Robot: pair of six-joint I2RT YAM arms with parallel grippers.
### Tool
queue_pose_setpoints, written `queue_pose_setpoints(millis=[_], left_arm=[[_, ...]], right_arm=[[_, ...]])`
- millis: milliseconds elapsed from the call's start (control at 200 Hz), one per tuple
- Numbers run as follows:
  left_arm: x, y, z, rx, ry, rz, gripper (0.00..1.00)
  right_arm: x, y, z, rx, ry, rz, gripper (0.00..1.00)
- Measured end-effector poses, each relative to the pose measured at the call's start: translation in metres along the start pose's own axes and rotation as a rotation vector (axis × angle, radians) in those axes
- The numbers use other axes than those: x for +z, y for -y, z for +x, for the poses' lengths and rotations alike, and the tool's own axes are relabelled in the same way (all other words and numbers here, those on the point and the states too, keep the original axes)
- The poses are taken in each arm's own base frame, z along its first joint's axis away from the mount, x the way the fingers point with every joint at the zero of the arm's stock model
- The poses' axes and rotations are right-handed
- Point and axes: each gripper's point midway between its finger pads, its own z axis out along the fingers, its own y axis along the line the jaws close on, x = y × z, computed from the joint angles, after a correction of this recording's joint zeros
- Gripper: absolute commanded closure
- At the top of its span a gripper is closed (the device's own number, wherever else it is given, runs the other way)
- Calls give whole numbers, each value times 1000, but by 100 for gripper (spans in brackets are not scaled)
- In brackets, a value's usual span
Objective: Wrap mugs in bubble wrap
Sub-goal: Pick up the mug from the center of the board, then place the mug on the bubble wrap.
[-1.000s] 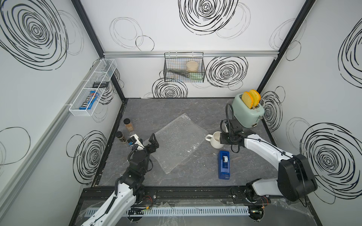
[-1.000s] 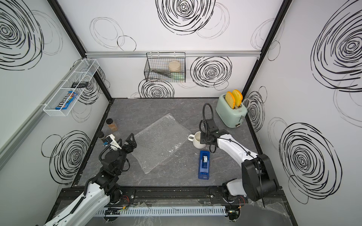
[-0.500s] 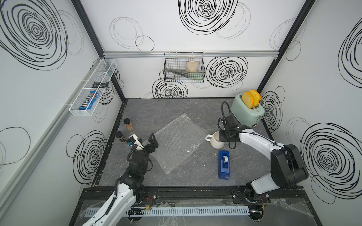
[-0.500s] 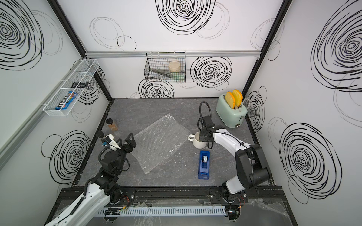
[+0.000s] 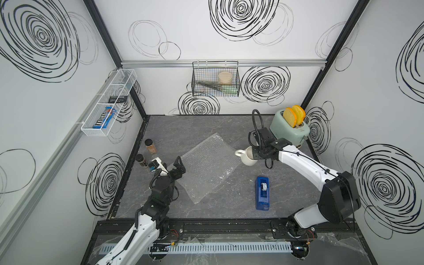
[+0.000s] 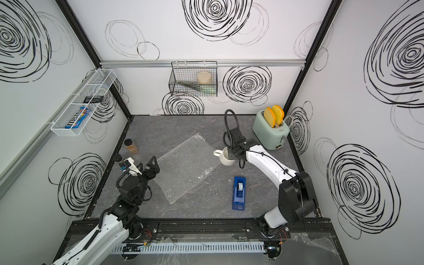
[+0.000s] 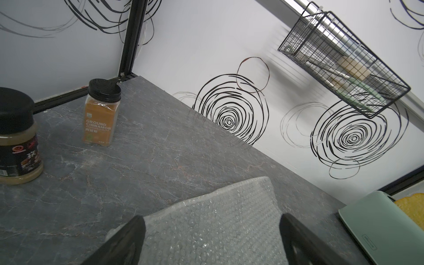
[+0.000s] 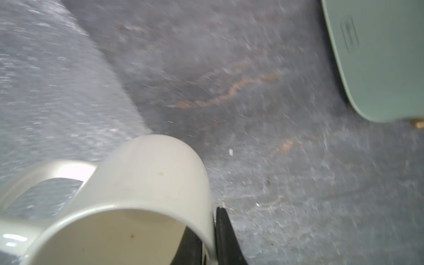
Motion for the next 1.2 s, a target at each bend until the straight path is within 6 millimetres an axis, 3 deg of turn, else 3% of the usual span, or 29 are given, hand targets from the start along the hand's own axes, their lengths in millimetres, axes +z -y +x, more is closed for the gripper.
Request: queue_pose_setpoints(millis=[115,210,300,410,600,896,1196], left_arm=[[3,-7,2,-14,-9,-24,4],[6,-12,3,-24,-19,-38,4],[8,-15,6,-30,-34,-45,4],[10,-18,9,-37,-51,-52,4],[14,-27,15,-51,-80,-74,4],[19,-39,22,-84,-124,-97,4],[21,-43,25,-108,-144,-102,4]], right_arm=[[-20,-64,-18,-186,79,-141,100],[-21,-113,-24,-327,97,-214,100],[-3,-152,-25,-433,69,-241,100],[34,-179,-29,-517,20,-206,100],[84,-200,-18,-643,-60,-128,100],[78,-226,-39,-708,-32,-150,100],[76,-241,-38,-766,-44,-176,100]])
